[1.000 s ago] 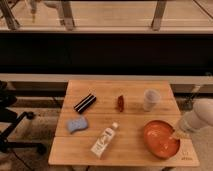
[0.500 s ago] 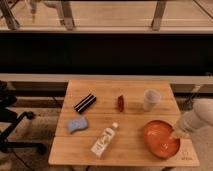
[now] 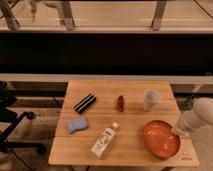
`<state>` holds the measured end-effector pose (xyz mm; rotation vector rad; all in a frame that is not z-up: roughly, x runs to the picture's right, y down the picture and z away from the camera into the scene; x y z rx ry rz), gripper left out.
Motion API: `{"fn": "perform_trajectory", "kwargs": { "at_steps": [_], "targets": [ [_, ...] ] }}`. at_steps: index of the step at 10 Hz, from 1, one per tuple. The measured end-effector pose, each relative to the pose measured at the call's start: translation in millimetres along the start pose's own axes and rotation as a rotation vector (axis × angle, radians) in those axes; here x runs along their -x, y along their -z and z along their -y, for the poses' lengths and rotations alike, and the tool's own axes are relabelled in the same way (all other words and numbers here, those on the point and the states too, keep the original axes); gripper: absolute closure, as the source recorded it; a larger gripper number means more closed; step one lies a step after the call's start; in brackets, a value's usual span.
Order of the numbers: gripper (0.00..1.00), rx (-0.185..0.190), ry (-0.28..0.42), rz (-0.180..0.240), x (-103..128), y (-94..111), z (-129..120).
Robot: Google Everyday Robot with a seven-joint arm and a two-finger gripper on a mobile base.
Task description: Push the ceramic bowl across the table
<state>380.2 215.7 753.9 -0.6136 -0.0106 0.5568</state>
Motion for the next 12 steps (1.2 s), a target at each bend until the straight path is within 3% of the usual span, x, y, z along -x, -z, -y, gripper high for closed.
{"fn": "perform_trajectory", "kwargs": {
  "at_steps": [4,12],
  "targets": [
    [0.84,0.004,-0.005,0.01,3.4,-1.9,-1.6],
    [0.81,0.01,-0.013,0.026,10.3,-5.5,-4.0]
  ]
}}
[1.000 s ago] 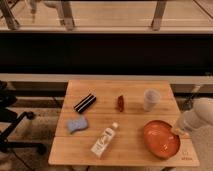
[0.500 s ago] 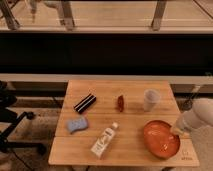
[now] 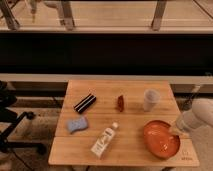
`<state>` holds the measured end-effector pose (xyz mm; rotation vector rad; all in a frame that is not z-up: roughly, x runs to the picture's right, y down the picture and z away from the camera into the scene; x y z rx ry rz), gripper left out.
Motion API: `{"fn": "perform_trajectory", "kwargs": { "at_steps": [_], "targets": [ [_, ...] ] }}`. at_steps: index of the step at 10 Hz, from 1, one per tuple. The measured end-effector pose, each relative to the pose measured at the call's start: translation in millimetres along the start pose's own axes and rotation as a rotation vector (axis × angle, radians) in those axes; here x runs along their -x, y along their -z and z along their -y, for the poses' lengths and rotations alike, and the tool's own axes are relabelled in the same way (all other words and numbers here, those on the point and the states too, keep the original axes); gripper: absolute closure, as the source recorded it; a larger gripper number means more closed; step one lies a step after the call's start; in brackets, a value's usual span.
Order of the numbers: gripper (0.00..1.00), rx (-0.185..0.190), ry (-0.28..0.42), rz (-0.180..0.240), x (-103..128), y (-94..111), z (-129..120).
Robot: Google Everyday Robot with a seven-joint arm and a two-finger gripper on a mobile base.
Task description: Push the ceramic bowl across the table
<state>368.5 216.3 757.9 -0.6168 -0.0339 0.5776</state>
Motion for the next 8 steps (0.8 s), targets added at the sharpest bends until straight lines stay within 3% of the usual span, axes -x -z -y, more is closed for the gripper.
{"fn": "perform_trajectory", "kwargs": {
  "at_steps": [1,3,5,8],
  "targets": [
    [0.79,0.001,0.0,0.002,1.7,-0.6,-0.6],
    [0.87,0.003,-0.004,0.009,3.2,-1.5,-1.5],
    [0.85,0.004,-0.008,0.014,3.4,-2.1,-1.9],
    [0.9,0.007,-0.014,0.026,5.3,-3.5,-2.5]
  ]
}}
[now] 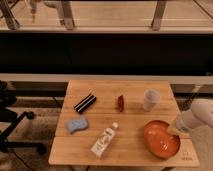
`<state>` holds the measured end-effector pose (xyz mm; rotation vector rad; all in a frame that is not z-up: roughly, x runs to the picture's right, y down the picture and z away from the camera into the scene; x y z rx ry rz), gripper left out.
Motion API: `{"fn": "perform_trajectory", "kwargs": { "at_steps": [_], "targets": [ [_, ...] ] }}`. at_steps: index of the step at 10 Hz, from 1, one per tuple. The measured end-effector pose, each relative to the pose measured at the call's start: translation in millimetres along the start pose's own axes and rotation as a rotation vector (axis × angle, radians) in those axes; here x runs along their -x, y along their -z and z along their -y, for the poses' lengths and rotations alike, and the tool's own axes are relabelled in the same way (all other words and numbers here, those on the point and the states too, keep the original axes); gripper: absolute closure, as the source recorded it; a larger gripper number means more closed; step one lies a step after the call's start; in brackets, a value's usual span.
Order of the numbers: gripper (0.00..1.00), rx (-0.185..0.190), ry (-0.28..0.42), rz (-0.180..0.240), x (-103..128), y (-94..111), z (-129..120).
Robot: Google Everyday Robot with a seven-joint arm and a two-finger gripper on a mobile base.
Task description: Push the ceramic bowl across the table
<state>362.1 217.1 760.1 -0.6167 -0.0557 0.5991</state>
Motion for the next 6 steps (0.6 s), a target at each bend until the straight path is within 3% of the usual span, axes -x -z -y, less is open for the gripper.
{"fn": "perform_trajectory", "kwargs": {
  "at_steps": [6],
  "targets": [
    [0.9,-0.001,-0.025,0.029,2.8,-0.6,0.2]
  ]
}}
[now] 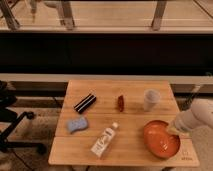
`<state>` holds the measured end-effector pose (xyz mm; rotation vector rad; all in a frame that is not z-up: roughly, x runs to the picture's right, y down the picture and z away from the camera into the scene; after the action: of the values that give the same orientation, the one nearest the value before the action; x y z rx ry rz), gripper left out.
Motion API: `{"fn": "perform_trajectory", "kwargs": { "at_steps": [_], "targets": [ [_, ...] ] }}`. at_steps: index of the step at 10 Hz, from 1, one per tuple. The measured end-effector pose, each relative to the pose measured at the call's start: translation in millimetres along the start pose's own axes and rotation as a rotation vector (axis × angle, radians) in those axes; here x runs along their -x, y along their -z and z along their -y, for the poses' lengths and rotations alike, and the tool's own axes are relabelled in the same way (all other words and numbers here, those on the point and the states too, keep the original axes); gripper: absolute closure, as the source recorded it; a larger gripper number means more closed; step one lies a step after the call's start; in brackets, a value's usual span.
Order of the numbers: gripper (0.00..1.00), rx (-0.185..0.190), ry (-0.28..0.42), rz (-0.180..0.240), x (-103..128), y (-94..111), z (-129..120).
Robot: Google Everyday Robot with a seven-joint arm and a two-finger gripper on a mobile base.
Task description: Push the ceramic bowl across the table
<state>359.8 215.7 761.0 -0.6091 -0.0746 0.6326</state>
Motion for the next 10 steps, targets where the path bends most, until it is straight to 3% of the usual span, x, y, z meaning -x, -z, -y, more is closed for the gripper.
{"fn": "perform_trajectory", "kwargs": {
  "at_steps": [2,6,8,10],
  "targets": [
    [0.89,0.0,-0.01,0.007,-9,3,5],
    [0.79,0.006,-0.003,0.018,16,-5,-7],
    [0.72,0.004,-0.011,0.025,11,-3,-5],
    [0.85,0.008,-0.019,0.034,7,0,-1]
  ]
}}
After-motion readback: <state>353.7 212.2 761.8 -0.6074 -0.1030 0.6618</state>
